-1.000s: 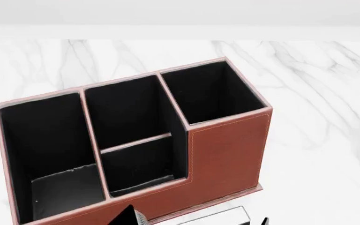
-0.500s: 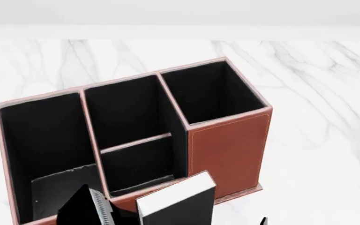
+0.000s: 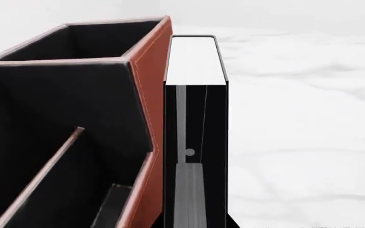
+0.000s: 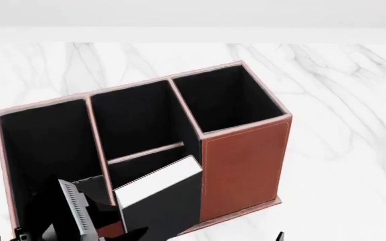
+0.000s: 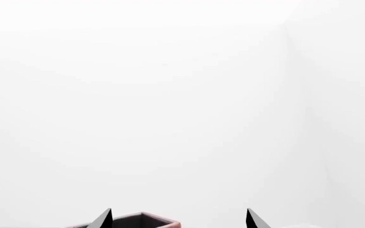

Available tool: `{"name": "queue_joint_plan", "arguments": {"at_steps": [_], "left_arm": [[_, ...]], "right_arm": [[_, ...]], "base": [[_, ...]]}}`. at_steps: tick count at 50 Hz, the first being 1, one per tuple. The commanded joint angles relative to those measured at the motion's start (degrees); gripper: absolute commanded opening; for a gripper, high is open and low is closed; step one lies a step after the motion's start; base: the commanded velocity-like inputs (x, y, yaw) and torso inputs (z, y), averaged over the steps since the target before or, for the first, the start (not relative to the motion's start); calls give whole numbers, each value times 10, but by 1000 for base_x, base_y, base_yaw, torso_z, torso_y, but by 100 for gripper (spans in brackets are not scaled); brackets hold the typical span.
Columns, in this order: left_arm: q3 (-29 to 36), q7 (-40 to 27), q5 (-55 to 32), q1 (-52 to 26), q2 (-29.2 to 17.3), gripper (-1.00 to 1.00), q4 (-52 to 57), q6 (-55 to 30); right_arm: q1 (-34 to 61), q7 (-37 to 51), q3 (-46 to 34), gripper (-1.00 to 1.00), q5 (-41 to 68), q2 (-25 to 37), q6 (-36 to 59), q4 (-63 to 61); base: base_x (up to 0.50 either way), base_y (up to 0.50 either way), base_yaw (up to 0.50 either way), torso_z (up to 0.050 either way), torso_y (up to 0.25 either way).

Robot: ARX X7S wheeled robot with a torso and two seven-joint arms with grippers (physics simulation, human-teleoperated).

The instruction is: Pick up the book and place it in the back compartment of the caddy.

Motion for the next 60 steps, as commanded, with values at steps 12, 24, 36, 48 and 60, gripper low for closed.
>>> {"name": "queue_joint_plan", "arguments": {"at_steps": [12, 24, 36, 48, 60], "left_arm": [[-20, -64, 37, -33, -36, -100, 63, -21], [-4, -125, 137, -13, -34, -100, 72, 4], [5, -131, 161, -5, -21, -100, 66, 4], [4, -130, 162, -4, -21, -100, 66, 3], [-36, -174, 44, 42, -20, -100, 49, 16]], "right_arm": [[3, 2, -5, 100, -5, -1, 1, 4], [9, 1, -12, 100, -4, -2, 22, 5], [9, 22, 1, 100, -34, -10, 62, -6], [9, 24, -1, 100, -34, -9, 62, -6], [8, 23, -4, 100, -31, -6, 48, -1]], "base": [[0, 0, 0, 0, 1], [0, 0, 0, 0, 1], [0, 0, 0, 0, 2], [0, 0, 0, 0, 1], [0, 0, 0, 1, 2]]}}
